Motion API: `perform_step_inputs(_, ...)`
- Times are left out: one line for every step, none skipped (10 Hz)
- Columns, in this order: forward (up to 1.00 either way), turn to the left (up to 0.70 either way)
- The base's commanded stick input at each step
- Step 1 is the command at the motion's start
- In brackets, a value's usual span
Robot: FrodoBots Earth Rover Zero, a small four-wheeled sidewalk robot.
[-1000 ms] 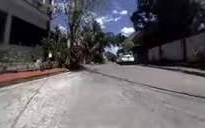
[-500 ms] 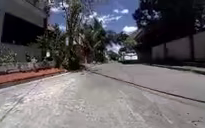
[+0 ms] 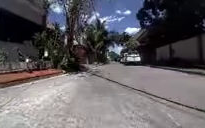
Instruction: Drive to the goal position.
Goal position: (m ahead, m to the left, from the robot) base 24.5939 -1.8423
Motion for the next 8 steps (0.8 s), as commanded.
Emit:
perform_step_inputs(1.0, 0.0)
perform_step_inputs(1.0, -0.11)
perform_step_inputs(1.0, -0.33)
perform_step_inputs(1.0, -0.4)
perform_step_inputs(1.0, -0.4)
perform_step_inputs(1.0, -0.27)
perform_step_inputs(1.0, 0.0)
perform_step_inputs(1.0, 0.0)
